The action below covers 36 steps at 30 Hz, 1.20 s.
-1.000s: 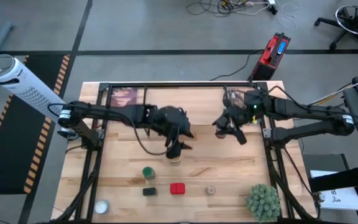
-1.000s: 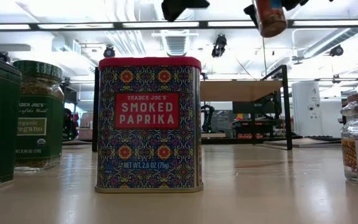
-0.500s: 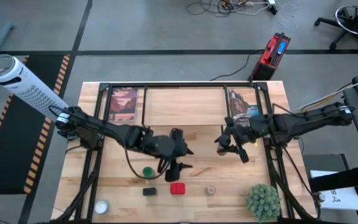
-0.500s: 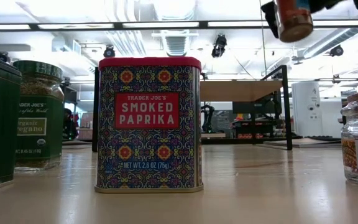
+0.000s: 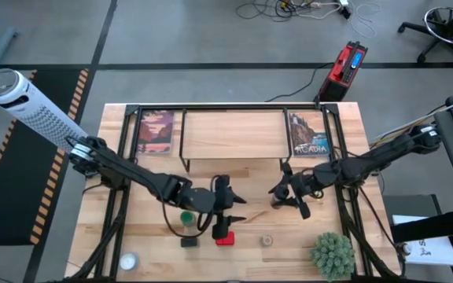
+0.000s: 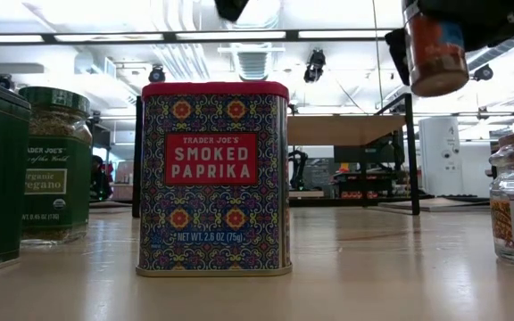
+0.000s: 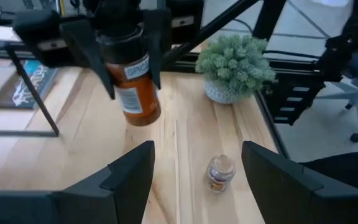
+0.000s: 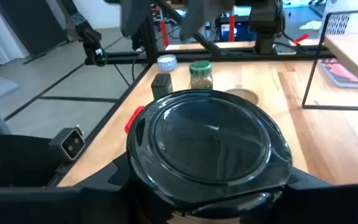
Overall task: Shelf spices
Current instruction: Remove the black seasoning bottle from the shelf
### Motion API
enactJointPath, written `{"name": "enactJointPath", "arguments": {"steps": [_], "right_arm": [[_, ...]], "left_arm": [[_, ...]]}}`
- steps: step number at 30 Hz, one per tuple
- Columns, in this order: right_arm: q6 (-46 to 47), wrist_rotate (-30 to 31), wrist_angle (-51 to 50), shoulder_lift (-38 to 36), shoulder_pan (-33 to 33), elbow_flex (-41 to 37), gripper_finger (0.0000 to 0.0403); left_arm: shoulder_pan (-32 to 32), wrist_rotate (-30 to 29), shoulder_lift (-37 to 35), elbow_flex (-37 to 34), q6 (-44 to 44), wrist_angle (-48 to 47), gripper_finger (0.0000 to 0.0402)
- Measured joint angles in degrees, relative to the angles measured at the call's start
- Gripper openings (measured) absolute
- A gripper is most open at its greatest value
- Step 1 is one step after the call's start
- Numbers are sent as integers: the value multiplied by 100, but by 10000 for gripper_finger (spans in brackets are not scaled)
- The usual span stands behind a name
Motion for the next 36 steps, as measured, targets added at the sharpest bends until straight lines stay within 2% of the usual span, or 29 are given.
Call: {"name": "enactJointPath", "arguments": {"steps": [4, 8, 27, 36], "right_arm": [[16, 50, 298, 404, 172, -5, 171], [39, 64, 631, 862, 334, 19, 176], [139, 192, 2509, 3057, 654, 41, 173], [122, 299, 2570, 3551, 657, 43, 176]], "left_arm": [[0, -220, 4, -566, -109, 788, 231], [2, -363, 2, -845, -203, 946, 231], [-117, -395, -7, -836, 3, 944, 231], [-142, -393, -9, -700, 64, 932, 231]]}}
